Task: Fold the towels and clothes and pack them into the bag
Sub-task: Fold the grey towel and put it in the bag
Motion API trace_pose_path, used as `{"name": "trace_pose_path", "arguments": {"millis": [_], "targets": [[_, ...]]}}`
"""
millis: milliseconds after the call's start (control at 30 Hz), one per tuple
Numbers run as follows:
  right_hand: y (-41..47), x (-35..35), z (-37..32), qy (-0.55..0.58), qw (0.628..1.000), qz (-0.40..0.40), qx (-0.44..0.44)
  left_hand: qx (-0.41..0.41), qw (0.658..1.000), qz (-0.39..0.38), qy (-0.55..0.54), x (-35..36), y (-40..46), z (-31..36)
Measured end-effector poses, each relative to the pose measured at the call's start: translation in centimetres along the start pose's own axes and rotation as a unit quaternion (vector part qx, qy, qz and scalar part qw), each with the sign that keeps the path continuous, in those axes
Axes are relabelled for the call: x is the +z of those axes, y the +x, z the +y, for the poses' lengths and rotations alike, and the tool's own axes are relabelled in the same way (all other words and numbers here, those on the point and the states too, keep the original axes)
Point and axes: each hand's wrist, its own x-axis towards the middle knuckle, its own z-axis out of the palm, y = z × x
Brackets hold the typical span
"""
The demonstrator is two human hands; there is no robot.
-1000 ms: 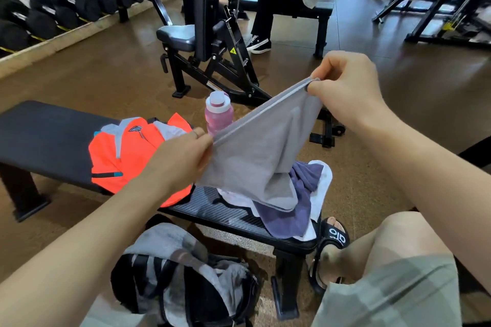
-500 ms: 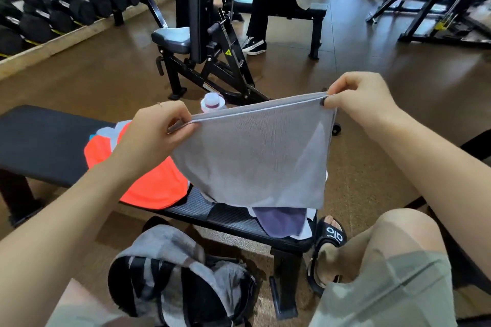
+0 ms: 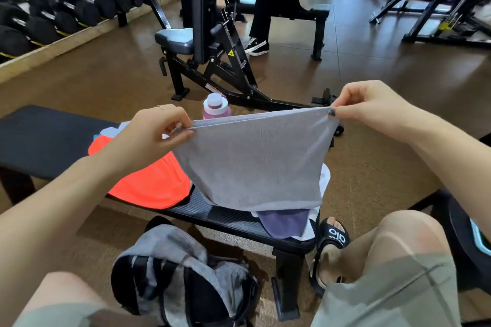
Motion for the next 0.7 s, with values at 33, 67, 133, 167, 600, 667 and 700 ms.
{"name": "trace_pose_path", "arguments": {"millis": [33, 67, 133, 167, 600, 667, 700], "targets": [[0.1, -0.1, -0.1, -0.003, 1.0, 0.009, 0.001, 0.006, 1.0, 0.007, 0.006, -0.3, 0.0, 0.1], [0.1, -0.1, -0.2, 0.0, 1.0, 0.021, 0.002, 0.005, 1.0, 0.021, 0.008, -0.7, 0.2, 0.2], [0.3, -0.1, -0.4, 0.01, 0.999, 0.046, 0.002, -0.01, 0.999, 0.051, -0.005, -1.3, 0.5, 0.4], [0.4, -0.1, -0.5, 0.009, 0.998, 0.057, 0.003, -0.015, 0.998, 0.056, -0.007, -1.5, 0.7, 0.5], [0.5, -0.6, -0.9, 0.087, 0.995, -0.011, 0.039, -0.01, 0.997, 0.068, 0.042, -1.6, 0.3, 0.3], [0.6, -0.6, -0.9, 0.112, 0.992, -0.014, 0.049, -0.036, 0.996, 0.08, 0.003, -1.6, 0.4, 0.7], [0.6, -0.4, -0.8, 0.102, 0.993, -0.023, 0.054, -0.054, 0.996, 0.074, -0.021, -1.4, 0.3, 0.8]]}}
